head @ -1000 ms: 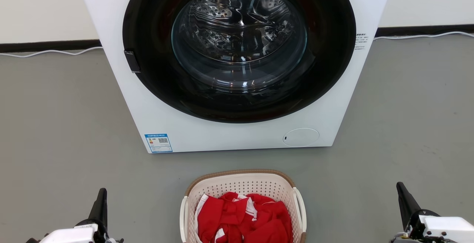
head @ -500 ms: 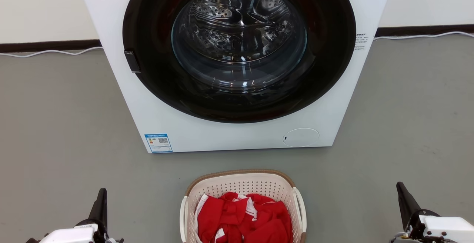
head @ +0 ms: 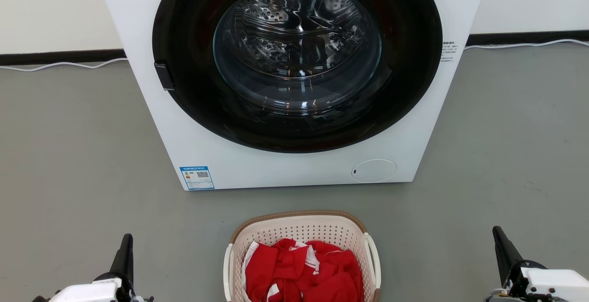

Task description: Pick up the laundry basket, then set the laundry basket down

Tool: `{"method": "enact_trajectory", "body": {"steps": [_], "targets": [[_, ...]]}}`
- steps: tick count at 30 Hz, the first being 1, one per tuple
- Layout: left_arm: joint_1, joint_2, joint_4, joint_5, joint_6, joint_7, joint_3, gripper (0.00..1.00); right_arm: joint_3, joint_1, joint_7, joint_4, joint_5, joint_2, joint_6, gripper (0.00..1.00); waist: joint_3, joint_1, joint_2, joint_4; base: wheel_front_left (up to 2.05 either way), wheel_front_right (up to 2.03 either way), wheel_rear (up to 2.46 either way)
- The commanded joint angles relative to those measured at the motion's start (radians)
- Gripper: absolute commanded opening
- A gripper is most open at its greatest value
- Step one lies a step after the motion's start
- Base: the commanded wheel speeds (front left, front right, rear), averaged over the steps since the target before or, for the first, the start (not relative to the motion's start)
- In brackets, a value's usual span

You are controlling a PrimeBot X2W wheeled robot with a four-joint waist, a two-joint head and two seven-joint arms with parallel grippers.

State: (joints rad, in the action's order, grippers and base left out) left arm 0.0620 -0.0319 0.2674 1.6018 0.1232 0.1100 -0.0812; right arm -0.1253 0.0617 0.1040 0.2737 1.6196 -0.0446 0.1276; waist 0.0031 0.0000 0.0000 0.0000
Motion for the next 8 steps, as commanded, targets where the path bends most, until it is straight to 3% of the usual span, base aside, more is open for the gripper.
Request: {"method": "enact_trajectory", "body": {"steps": [1, 8], "targets": [[0.046, -0.018, -0.022, 0.007, 0.007, 0.003, -0.032, 0.00, 0.016, 0.046, 0.006, -0.029, -0.008, -0.009, 0.003, 0.00, 0.000, 0.0000, 0.0000, 0.000, 0.00, 0.00, 0.00], [0.046, -0.018, -0.022, 0.007, 0.007, 0.003, -0.032, 0.00, 0.015, 0.046, 0.006, -0.029, -0.008, -0.009, 0.003, 0.00, 0.000, 0.0000, 0.0000, 0.000, 0.00, 0.00, 0.00]]}}
